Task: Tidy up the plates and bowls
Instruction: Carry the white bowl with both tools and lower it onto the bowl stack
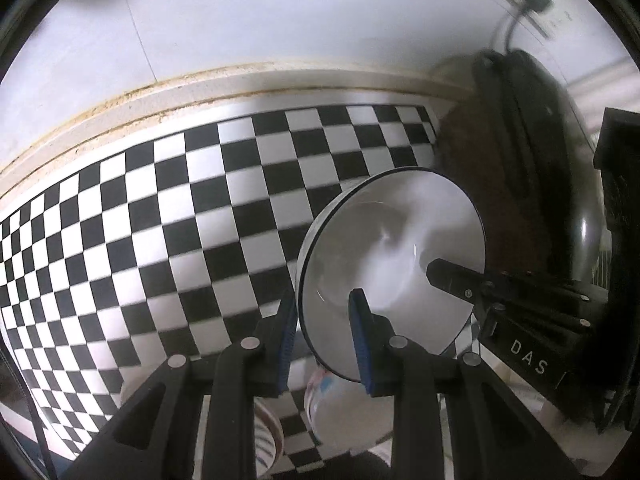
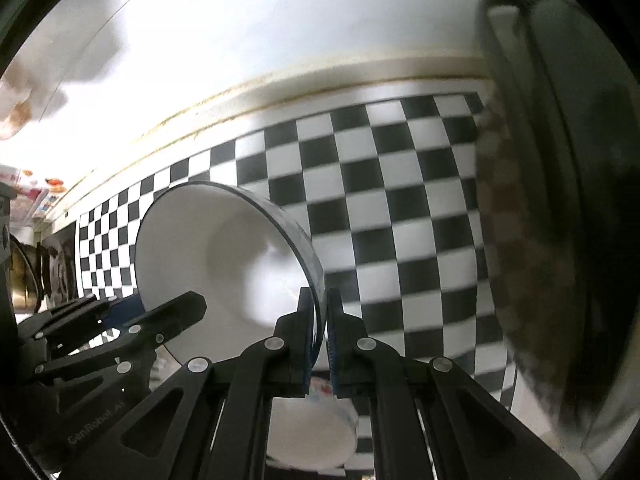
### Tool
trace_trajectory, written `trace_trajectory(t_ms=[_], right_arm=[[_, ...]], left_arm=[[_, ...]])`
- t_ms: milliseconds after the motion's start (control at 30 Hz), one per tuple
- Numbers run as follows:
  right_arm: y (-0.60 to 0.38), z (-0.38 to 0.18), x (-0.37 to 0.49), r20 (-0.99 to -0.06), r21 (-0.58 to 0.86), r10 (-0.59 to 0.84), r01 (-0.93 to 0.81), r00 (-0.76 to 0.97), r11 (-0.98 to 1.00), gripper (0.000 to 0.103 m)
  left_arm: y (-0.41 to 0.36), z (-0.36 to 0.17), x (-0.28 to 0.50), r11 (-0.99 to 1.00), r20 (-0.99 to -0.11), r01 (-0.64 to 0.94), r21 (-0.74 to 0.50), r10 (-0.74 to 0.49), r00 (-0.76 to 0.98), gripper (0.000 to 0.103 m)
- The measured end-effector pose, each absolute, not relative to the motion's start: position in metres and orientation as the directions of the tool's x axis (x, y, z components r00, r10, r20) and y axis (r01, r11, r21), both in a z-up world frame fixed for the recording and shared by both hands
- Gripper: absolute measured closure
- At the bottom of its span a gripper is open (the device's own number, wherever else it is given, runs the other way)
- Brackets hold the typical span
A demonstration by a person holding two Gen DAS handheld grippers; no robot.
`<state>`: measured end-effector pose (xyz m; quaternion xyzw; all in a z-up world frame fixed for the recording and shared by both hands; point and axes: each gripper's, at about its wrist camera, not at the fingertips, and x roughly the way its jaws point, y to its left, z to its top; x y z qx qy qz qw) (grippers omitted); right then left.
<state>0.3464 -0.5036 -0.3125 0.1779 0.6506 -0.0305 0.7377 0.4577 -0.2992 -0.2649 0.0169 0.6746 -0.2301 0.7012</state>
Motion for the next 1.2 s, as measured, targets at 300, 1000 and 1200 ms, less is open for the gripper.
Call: trace_trajectory(t_ms=[300, 1000, 1200], right_arm=[[-0.497, -0.303, 0.266, -0.964, 0.246, 0.202, 0.298, 0.170, 0.923, 0.096], [-0.487, -0.370, 0.198, -0.963, 0.270, 0.260, 0.349, 0.076, 0.897, 0.096], [-0.488, -0.388, 0.195, -0.961, 0.270, 0.273, 0.366, 0.044, 0.891, 0.095]], left_arm=[[-0.293, -0.254, 0.399, 0.868, -0.950, 0.398, -0.298, -0.309, -0.037, 0.079], [-0.294, -0.309, 0.339, 0.861, -0.961, 0.430, -0.272, -0.225, -0.159, 0.079], [-0.300, -0.326, 0.335, 0.860, -0.968, 0.449, -0.242, -0.185, -0.167, 0.079]])
